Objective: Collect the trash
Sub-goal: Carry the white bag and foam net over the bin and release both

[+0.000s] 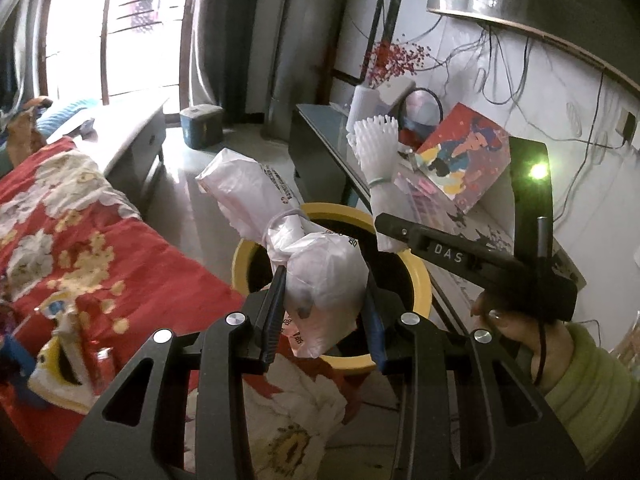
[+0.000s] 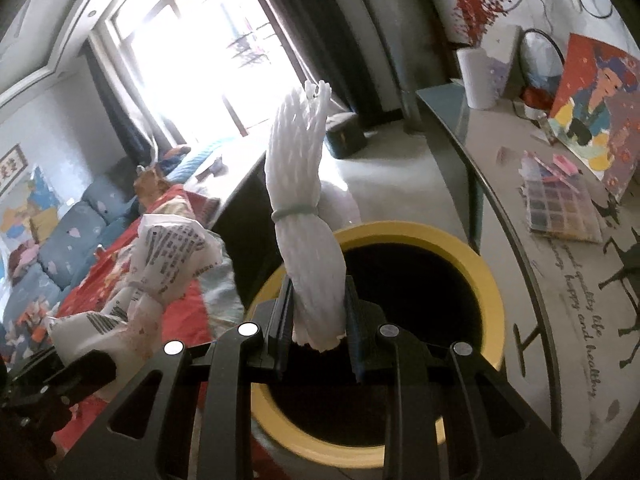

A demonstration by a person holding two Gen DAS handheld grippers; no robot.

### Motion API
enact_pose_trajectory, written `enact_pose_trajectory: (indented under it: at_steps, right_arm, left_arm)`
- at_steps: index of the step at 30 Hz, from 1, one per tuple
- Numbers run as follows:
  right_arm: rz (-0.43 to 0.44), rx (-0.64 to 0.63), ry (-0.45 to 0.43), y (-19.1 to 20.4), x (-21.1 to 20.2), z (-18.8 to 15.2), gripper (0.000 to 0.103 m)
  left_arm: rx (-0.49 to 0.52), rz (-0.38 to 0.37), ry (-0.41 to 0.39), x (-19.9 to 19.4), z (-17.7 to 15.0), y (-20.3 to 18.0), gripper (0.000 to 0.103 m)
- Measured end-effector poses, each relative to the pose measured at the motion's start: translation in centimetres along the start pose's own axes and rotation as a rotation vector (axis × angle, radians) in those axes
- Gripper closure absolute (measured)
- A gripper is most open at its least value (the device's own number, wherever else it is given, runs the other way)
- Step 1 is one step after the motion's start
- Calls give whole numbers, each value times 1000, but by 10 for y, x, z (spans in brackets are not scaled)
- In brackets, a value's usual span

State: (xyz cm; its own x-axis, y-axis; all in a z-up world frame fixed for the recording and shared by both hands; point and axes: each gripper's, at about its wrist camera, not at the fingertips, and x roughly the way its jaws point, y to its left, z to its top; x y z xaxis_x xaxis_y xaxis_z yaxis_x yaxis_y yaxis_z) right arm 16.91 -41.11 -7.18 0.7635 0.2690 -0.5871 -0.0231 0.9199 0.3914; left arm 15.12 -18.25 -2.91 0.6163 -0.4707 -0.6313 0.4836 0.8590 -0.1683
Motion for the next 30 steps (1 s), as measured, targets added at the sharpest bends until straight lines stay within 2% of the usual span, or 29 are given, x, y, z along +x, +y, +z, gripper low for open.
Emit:
enact_pose_trajectory:
  at_steps: [21,25,26,29,30]
  right_arm:
    - [-39,92,114,-50,35,-20,78]
    - [-46,110,118,-56,36,-21,71]
    - [-46,113,117,-57,36,-20,69]
    - [-56,115,110,-59,34,-18,58]
    - [-61,116,106,-59,33,-17,54]
  left_arm:
    - [1,-9,121,67,-15,-5,72]
    - [-14,-8,126,76,-13,-4,69]
    - [-22,-3,127,78,-12,-3,65]
    - [-28,16,98,74,-11,-2,39]
    - [-38,13,86,71,-9,0,38]
